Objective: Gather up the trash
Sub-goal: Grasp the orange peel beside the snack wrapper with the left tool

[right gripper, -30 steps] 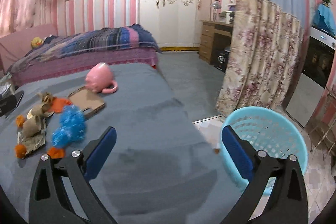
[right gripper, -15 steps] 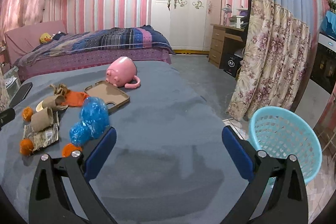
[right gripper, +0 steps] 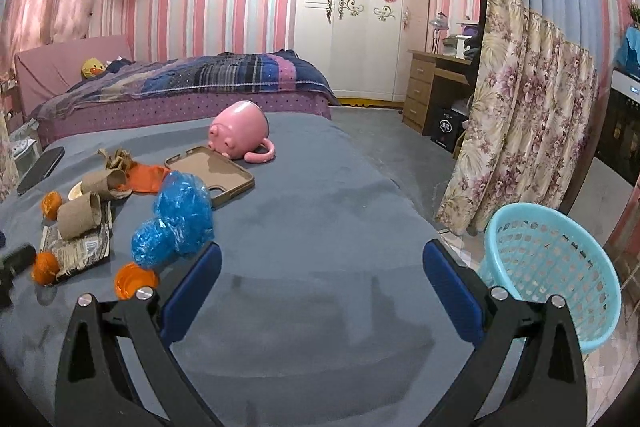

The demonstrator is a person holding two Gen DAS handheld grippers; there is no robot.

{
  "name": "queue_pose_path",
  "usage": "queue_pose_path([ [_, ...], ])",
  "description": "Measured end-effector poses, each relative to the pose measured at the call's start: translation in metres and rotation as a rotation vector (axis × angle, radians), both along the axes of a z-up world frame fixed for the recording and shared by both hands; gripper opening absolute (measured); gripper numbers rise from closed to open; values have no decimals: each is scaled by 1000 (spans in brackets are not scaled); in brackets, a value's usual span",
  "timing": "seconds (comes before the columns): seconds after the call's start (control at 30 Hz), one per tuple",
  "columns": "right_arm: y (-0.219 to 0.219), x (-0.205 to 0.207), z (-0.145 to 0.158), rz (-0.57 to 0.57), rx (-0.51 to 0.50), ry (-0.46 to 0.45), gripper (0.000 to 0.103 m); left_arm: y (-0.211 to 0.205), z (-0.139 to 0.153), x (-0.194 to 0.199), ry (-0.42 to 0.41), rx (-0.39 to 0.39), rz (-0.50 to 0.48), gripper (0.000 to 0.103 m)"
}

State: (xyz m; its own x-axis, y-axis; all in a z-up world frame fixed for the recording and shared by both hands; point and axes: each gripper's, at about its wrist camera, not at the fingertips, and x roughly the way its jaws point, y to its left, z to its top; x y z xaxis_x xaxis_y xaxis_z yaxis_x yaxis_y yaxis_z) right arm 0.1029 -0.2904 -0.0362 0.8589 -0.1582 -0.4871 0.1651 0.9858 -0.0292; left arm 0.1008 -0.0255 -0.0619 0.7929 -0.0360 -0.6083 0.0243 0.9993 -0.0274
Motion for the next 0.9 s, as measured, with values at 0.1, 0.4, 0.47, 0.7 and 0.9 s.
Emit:
queue_pose_path([
  [0.1, -2, 4, -3, -1, 24, 14, 99, -4, -3, 1, 13, 5, -22, 97],
  [0.4, 4, 17, -13, 19, 24, 109, 99, -5, -11, 18, 93, -42, -81, 55],
  [0.47, 8, 16, -14, 36, 17, 114, 99, -11, -13, 18, 104, -18, -97, 40],
  [0.7, 19, 9, -12, 87, 44, 96, 99, -11, 2, 10, 57, -22, -108, 31],
  [0.9, 40, 4, -14, 147, 69, 90, 99, 6, 20, 1, 1, -1, -73, 31],
])
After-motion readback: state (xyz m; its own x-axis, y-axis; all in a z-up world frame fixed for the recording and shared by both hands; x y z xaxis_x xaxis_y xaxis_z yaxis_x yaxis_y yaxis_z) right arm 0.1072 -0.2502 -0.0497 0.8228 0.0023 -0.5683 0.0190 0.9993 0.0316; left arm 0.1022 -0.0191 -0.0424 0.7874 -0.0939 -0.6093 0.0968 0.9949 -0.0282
